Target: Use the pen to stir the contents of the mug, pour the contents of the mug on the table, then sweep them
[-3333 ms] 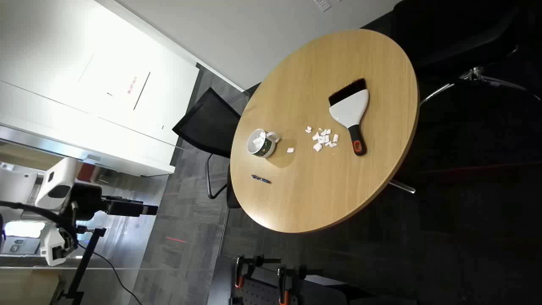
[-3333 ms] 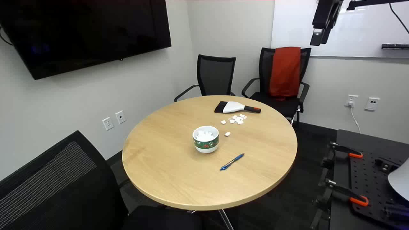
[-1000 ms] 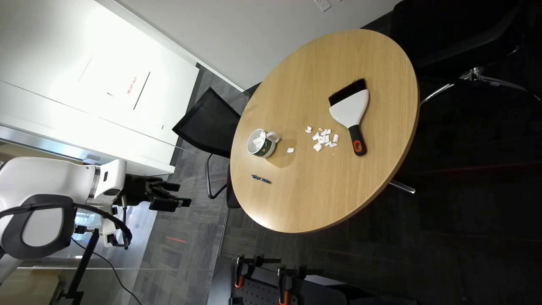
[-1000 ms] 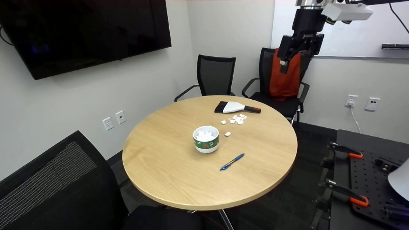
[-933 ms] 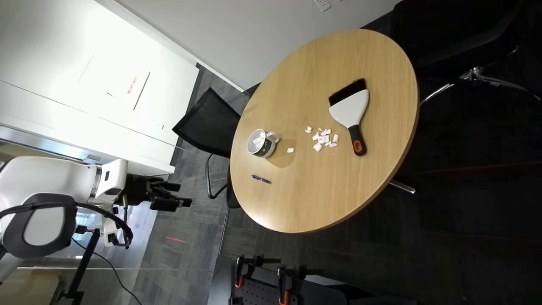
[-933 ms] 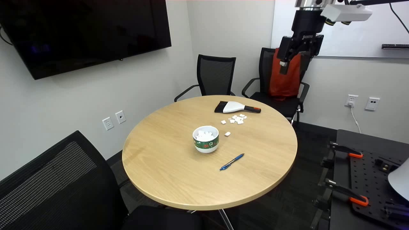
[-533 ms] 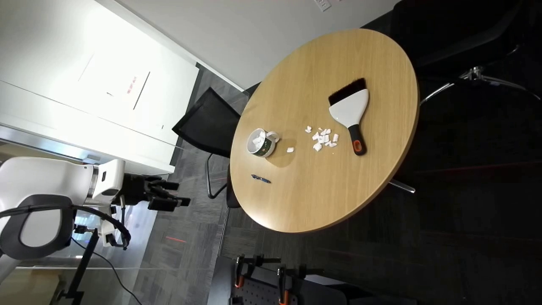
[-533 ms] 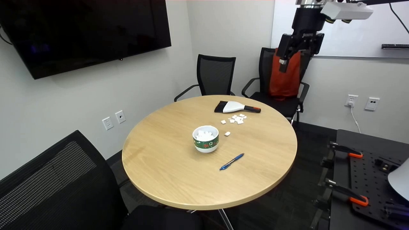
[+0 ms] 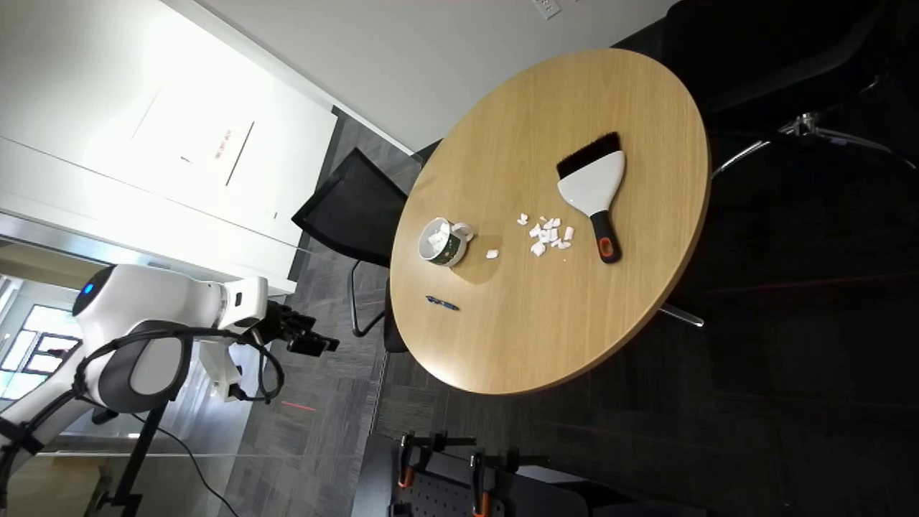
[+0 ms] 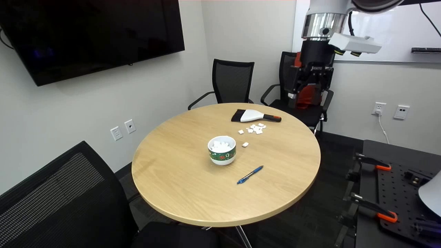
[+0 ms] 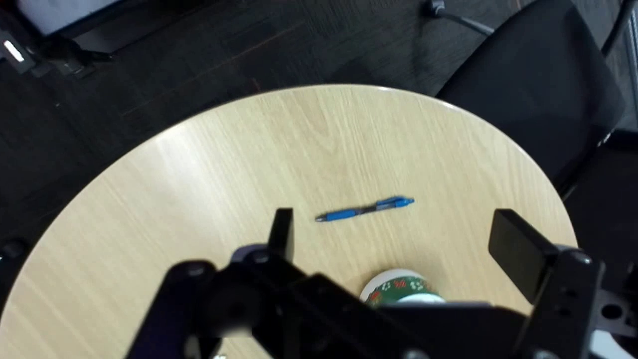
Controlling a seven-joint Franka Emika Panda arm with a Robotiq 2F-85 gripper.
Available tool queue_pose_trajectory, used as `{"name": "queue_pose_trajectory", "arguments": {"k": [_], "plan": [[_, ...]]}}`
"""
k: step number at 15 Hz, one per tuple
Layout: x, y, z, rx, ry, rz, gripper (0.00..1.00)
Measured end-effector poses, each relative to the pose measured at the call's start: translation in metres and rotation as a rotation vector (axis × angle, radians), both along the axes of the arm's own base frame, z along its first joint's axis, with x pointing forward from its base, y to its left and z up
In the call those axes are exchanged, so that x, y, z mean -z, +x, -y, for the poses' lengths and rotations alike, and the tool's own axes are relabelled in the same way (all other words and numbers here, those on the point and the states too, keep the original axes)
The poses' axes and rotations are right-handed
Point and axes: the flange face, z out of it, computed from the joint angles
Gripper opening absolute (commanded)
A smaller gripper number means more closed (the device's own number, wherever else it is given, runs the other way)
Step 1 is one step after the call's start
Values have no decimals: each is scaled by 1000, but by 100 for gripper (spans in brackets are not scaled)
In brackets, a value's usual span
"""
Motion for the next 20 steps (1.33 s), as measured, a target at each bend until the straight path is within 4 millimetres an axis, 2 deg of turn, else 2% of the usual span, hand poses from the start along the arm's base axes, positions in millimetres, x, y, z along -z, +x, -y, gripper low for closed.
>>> {"name": "queue_pose_trajectory", "arguments": {"k": [4, 8, 10, 15, 20], "plan": [[28, 6, -25, -184, -44, -105, 100], [36, 19, -33, -277, -64, -163, 100], [37, 20, -33, -281, -63, -165, 100], [36, 24, -25, -501, -243, -148, 100], [39, 48, -14, -760, -345, -47, 100]]}}
